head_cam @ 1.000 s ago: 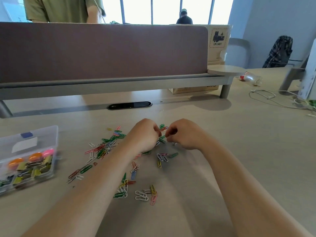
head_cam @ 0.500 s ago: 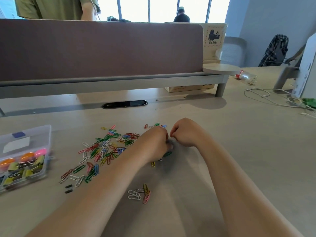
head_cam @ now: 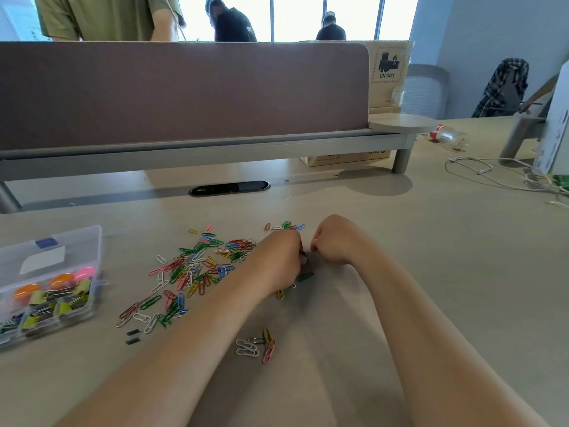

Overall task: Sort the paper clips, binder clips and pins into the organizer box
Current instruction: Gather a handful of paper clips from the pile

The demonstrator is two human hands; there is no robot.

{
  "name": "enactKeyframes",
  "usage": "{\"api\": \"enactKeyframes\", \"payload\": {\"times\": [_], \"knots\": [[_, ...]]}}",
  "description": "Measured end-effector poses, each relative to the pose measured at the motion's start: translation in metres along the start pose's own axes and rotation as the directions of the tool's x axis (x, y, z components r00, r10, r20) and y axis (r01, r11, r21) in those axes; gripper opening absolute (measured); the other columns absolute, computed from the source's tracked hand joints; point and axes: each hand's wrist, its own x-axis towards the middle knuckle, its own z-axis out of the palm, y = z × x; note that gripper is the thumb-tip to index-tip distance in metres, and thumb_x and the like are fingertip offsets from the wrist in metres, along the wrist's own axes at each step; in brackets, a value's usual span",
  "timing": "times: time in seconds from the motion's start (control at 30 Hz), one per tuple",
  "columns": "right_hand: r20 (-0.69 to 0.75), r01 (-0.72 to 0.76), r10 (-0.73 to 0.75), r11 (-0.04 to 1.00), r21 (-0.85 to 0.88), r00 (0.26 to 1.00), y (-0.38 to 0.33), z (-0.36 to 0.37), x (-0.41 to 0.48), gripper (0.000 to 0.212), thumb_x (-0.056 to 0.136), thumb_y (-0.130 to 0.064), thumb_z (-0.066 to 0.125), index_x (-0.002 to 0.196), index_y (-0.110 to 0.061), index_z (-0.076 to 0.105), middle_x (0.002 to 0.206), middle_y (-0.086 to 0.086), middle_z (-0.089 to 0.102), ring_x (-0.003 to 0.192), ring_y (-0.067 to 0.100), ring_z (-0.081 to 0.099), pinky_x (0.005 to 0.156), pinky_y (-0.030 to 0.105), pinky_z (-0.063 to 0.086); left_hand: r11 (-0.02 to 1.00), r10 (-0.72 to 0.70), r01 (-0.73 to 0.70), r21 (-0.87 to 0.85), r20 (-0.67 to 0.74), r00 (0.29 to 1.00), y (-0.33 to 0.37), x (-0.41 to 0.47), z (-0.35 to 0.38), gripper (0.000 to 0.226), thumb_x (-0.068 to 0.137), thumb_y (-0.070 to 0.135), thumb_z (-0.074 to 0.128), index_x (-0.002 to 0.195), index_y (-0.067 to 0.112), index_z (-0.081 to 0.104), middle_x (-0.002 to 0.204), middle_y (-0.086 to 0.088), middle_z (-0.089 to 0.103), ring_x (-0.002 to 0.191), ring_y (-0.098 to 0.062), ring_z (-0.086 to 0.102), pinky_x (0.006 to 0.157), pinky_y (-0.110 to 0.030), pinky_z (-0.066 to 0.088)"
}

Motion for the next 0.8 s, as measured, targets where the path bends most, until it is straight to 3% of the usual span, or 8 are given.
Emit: {"api": "enactKeyframes", "payload": {"times": [0.07, 0.13, 0.23, 0.3, 0.43, 0.6, 0.7, 0.8], "knots": [[0.031, 0.043, -0.043, 0.999, -0.005, 0.999, -0.003, -0.002, -0.003, 0.025, 0.09, -0.01, 0.055, 0.106, -0.003, 0.072, 0.108, 0.014, 0.07, 0.099, 0.029, 0.065, 0.085, 0.034, 0.054, 0.999, -0.006, 0.006, -0.032, 0.024, 1.0, -0.002, -0.002, -0.005, 0.019, 0.094, 0.018, 0.056, 0.101, 0.005, 0.068, 0.095, -0.016, 0.069, 0.09, -0.028, 0.064, 0.08, -0.037, 0.049], [0.055, 0.08, -0.08, 0.997, 0.01, 0.995, -0.005, -0.004, -0.007, 0.025, 0.091, -0.013, 0.054, 0.104, -0.001, 0.072, 0.105, 0.017, 0.07, 0.095, 0.029, 0.065, 0.08, 0.033, 0.051, 0.999, 0.0, 0.001, -0.053, 0.028, 1.0, -0.004, -0.005, -0.01, 0.02, 0.095, 0.018, 0.055, 0.103, 0.006, 0.07, 0.099, -0.015, 0.069, 0.096, -0.028, 0.063, 0.093, -0.038, 0.043], [0.046, 0.114, -0.116, 0.992, 0.048, 0.992, -0.008, -0.004, -0.012, 0.023, 0.087, -0.01, 0.056, 0.09, 0.005, 0.073, 0.095, 0.023, 0.07, 0.073, 0.024, 0.056, 0.064, 0.03, 0.042, 0.999, -0.005, 0.004, -0.049, -0.018, 1.0, -0.011, -0.006, -0.017, 0.021, 0.091, 0.015, 0.056, 0.101, 0.008, 0.073, 0.1, -0.015, 0.068, 0.093, -0.029, 0.061, 0.075, -0.034, 0.045], [0.044, 0.118, -0.122, 0.989, 0.084, 0.992, -0.01, -0.003, -0.012, 0.023, 0.086, -0.01, 0.056, 0.089, 0.004, 0.074, 0.094, 0.022, 0.071, 0.077, 0.025, 0.061, 0.067, 0.033, 0.047, 0.999, -0.012, 0.01, -0.053, -0.041, 0.999, -0.015, -0.006, -0.02, 0.02, 0.088, 0.014, 0.056, 0.097, 0.007, 0.073, 0.095, -0.013, 0.068, 0.086, -0.027, 0.061, 0.066, -0.031, 0.043], [0.061, 0.097, -0.111, 0.975, 0.199, 0.992, -0.015, -0.003, -0.015, 0.025, 0.089, -0.014, 0.055, 0.104, -0.004, 0.072, 0.104, 0.017, 0.071, 0.081, 0.024, 0.059, 0.076, 0.033, 0.05, 0.993, -0.015, 0.007, -0.12, -0.061, 0.998, -0.017, -0.006, -0.025, 0.017, 0.092, 0.022, 0.059, 0.099, 0.012, 0.071, 0.09, -0.005, 0.066, 0.079, -0.02, 0.058, 0.062, -0.027, 0.038], [0.078, 0.101, -0.124, 0.964, 0.246, 0.989, -0.018, -0.002, -0.017, 0.024, 0.09, -0.015, 0.054, 0.105, -0.005, 0.071, 0.09, 0.01, 0.065, 0.079, 0.024, 0.056, 0.077, 0.035, 0.051, 0.992, -0.017, 0.011, -0.125, -0.046, 0.999, -0.018, -0.006, -0.026, 0.015, 0.092, 0.02, 0.059, 0.094, 0.012, 0.072, 0.082, -0.005, 0.064, 0.073, -0.021, 0.057, 0.055, -0.028, 0.036], [0.074, 0.153, -0.172, 0.963, 0.222, 0.982, -0.019, -0.006, -0.021, 0.019, 0.09, -0.008, 0.053, 0.085, -0.016, 0.07, 0.074, 0.001, 0.06, 0.067, 0.016, 0.053, 0.061, 0.021, 0.043, 0.991, 0.001, -0.006, -0.136, -0.037, 0.999, -0.019, -0.007, -0.027, 0.018, 0.094, 0.02, 0.057, 0.1, 0.01, 0.071, 0.089, -0.008, 0.067, 0.08, -0.024, 0.06, 0.064, -0.031, 0.043], [0.028, 0.187, -0.201, 0.948, 0.258, 0.979, -0.024, -0.01, -0.028, 0.039, 0.087, 0.002, 0.05, 0.061, -0.025, 0.061, 0.059, -0.004, 0.053, 0.055, 0.01, 0.045, 0.052, 0.021, 0.035, 0.986, 0.014, -0.017, -0.168, -0.023, 1.0, -0.02, -0.008, -0.027, 0.019, 0.094, 0.024, 0.057, 0.099, 0.011, 0.071, 0.088, -0.01, 0.069, 0.077, -0.025, 0.062, 0.064, -0.031, 0.044]]}}
